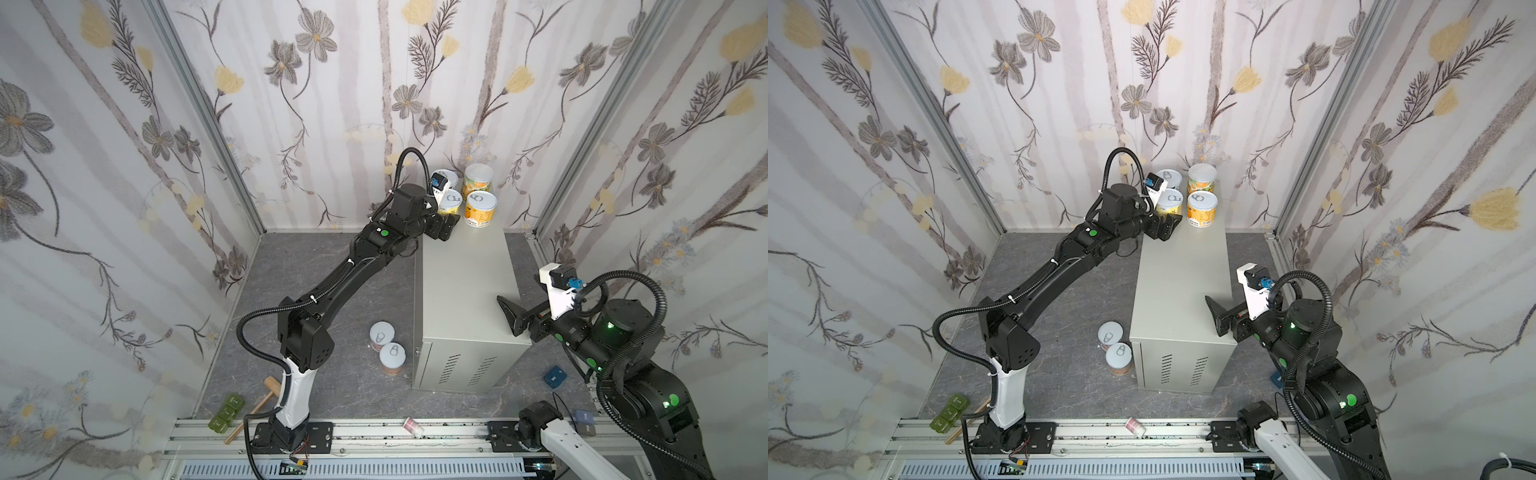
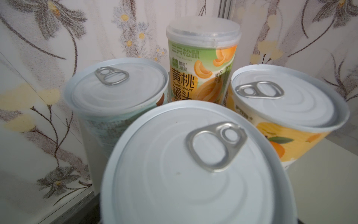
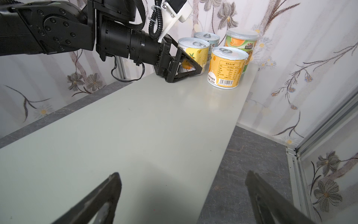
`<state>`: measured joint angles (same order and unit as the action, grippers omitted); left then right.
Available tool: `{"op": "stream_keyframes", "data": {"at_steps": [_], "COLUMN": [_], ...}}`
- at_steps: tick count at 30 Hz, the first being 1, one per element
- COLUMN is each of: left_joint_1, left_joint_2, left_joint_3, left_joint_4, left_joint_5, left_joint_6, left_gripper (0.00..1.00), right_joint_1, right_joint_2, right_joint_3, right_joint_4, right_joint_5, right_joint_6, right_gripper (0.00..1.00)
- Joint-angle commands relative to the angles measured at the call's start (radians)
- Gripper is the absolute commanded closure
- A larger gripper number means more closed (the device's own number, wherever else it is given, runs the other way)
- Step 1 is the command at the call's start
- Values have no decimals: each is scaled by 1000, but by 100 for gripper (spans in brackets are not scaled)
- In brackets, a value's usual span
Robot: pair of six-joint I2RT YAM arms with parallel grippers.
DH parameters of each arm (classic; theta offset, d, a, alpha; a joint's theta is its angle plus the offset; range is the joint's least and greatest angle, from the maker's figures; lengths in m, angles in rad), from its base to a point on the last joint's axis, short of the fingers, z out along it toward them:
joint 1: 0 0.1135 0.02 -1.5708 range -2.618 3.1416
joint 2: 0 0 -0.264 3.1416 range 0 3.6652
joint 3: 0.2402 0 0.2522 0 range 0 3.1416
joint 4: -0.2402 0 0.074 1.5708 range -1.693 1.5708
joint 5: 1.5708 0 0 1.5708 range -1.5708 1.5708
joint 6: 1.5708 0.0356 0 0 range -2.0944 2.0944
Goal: Place and organize the canned foods onto the counter
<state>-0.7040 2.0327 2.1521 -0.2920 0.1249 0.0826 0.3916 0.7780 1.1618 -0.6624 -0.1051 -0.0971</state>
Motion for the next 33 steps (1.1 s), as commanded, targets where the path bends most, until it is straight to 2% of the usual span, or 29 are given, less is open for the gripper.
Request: {"op": "stream_keyframes", "data": {"at_steps": [1,7,12,16,26,33], "left_joint_1": [-1,-1,0,3,53,93], "left_joint_2": [0,-72,-239,-336,-422,-503], "left_joint_3": [-7,-94,-332,-434,-503,-600], "left_joint_4": [-86,-71,13,22,13,-83], "left_joint_5": [12,19,-38,-75,-123,-225], "left_joint_6": [22,8,-2,6,-10,-80], "left_gripper": [1,0,0,0,0,0], "right_joint_1": [0,-1,-1,-1,0,0], "right_joint_2": [7,6,4,18,36,32], "right_joint_3": [-1,-3,-1,8,29,53], "right_joint_4": [30,32,34,40,60,42], "right_joint_5": [2,0,4,10,20,45], "right_joint_6": [-4,-1,-1,1,26,29], "right_gripper": [0,0,0,0,0,0]}}
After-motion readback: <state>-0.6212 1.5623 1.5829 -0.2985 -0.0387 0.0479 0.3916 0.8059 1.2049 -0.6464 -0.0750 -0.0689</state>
